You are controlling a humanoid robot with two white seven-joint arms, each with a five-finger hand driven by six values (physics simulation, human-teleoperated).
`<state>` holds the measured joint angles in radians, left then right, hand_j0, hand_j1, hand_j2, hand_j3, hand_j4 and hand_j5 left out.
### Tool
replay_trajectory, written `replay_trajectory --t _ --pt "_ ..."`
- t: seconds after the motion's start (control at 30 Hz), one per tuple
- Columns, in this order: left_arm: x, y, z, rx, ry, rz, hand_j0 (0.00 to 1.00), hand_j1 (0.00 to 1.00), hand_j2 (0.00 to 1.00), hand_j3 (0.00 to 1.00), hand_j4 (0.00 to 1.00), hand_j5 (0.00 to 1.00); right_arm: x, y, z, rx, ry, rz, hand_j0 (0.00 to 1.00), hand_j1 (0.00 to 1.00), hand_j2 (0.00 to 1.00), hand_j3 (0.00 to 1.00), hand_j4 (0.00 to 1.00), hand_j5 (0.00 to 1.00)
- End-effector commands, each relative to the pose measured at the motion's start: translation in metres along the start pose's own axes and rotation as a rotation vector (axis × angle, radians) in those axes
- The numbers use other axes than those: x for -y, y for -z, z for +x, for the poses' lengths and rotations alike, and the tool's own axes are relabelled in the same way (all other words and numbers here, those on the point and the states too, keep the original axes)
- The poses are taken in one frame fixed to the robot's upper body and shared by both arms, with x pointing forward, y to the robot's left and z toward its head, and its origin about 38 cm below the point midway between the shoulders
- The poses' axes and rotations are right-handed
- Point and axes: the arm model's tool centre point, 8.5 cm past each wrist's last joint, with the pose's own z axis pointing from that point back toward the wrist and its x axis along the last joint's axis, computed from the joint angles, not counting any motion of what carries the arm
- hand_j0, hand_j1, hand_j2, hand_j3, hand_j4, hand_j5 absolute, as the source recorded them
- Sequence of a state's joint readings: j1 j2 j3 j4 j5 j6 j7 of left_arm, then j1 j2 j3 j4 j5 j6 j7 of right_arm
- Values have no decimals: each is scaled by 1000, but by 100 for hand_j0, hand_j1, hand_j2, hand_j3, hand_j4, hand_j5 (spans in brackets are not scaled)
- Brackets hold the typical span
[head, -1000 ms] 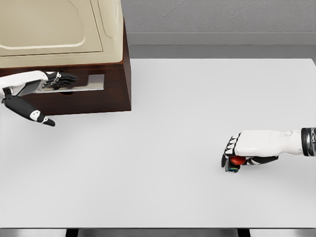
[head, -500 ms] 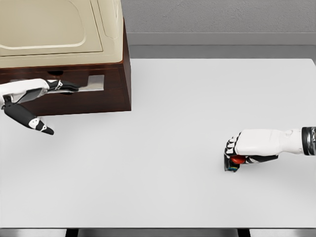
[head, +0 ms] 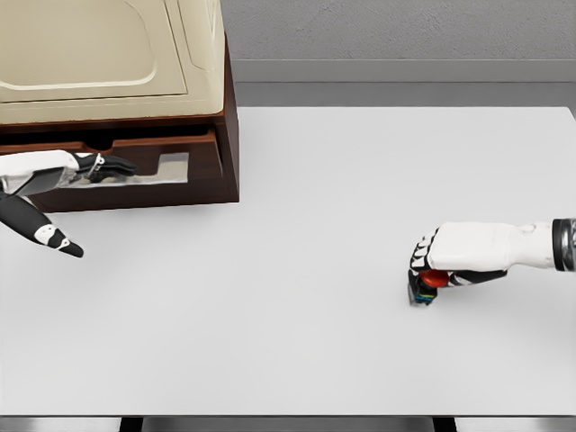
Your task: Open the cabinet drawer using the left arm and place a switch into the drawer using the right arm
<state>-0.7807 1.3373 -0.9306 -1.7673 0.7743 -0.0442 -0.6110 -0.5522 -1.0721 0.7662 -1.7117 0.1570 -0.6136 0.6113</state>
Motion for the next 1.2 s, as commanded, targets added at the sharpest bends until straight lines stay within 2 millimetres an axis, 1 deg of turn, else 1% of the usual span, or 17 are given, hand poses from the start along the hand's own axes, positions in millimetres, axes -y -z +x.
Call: replay_trajectory --t 0.0,0.2,0.23,0.37,0.53,0.67,0.7,0.73,0.83,0.97,1.17 --pt "0 -6 -6 -38 23 4 100 100 100 100 100 100 0 1 0 2 6 -4 50 50 50 50 50 50" --pt "0 -6 -7 -39 12 3 100 100 100 100 100 100 8 0 -1 0 -9 -17 50 50 50 50 50 50" --pt "0 -10 -7 -47 12 6 100 100 100 100 100 100 10 -1 -1 -2 -13 -19 50 50 50 50 50 50" --pt "3 -11 -11 -47 -4 1 100 100 100 100 100 100 17 4 0 9 -25 -37 50 50 50 50 50 50" --pt "7 -10 -15 -47 -21 -7 100 100 100 100 100 100 26 5 -2 7 -41 -53 50 50 50 50 50 50" --pt "9 -10 -13 -10 -6 -11 100 100 100 100 100 100 35 8 -2 12 -56 -70 50 50 50 50 50 50" --pt "9 -11 -13 -11 -5 -10 100 100 100 100 100 100 37 8 -2 12 -58 -75 50 50 50 50 50 50" --pt "8 -16 -14 -24 -4 -3 100 100 100 100 100 100 40 8 -2 13 -65 -80 50 50 50 50 50 50" --pt "9 -18 -16 -25 -20 -3 100 100 100 100 100 100 46 10 -5 9 -70 -93 50 50 50 50 50 50" --pt "8 -20 -15 -17 -40 3 100 100 100 100 100 100 53 16 -3 24 -80 -110 50 50 50 50 50 50" --pt "9 -22 -17 -20 -53 2 100 100 100 100 100 100 69 23 0 43 -109 -143 50 50 50 50 50 50"
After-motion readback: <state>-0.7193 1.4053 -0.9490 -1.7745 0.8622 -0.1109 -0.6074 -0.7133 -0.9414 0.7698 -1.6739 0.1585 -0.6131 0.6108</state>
